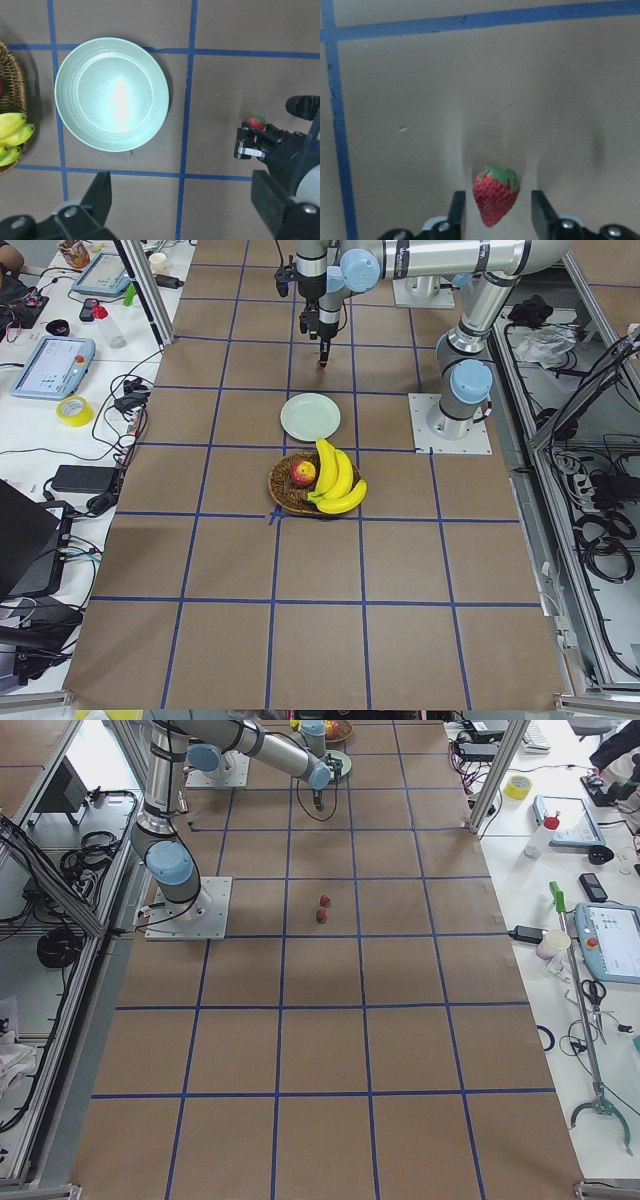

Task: Collect all strawberries into plate
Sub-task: 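Carry the strawberry toward the plate and release it beside the plate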

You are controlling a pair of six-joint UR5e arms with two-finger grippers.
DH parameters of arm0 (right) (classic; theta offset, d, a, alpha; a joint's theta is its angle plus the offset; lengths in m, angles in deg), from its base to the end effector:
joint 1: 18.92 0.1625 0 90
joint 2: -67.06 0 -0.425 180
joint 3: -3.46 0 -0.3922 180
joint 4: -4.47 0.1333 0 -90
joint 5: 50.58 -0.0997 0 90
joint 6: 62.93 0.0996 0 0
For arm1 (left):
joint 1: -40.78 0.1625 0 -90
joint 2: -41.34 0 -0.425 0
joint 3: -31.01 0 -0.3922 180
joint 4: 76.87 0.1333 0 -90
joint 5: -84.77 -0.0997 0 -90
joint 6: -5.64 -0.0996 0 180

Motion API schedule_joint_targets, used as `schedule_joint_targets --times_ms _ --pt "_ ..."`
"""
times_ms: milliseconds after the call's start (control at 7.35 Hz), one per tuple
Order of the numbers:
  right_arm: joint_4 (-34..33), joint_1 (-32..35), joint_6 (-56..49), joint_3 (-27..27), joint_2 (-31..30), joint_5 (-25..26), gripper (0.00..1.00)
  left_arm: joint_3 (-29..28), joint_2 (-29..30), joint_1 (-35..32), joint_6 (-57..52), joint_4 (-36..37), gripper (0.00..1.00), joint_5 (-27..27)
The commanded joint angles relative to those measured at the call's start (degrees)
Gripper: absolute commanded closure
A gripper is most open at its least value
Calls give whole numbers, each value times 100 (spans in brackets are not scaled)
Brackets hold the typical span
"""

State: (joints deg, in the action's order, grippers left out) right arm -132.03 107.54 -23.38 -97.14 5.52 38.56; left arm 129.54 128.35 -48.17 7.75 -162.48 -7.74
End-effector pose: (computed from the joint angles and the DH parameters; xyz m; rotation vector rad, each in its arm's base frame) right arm 0.4762 -0.4176 0.2032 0.0807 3.0455 -0.1420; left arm -0.1204 -0.4682 0.4476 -0.0847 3.0963 0.0305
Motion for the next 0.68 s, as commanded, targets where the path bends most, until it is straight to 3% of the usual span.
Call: schedule_joint_targets --times_ms 0,136,272,544 --pt "69 -164 -209 -30 -375 269 0 -1 17 0 0 9 0 14" --pt "305 -566 -289 -152 -638 740 0 8 18 0 9 0 0 5" --pt "751 -1223 -577 -309 -1050 763 0 17 18 -9 9 0 0 14" --pt "861 -2279 -2293 -740 -1588 710 0 -1 26 0 0 9 0 14"
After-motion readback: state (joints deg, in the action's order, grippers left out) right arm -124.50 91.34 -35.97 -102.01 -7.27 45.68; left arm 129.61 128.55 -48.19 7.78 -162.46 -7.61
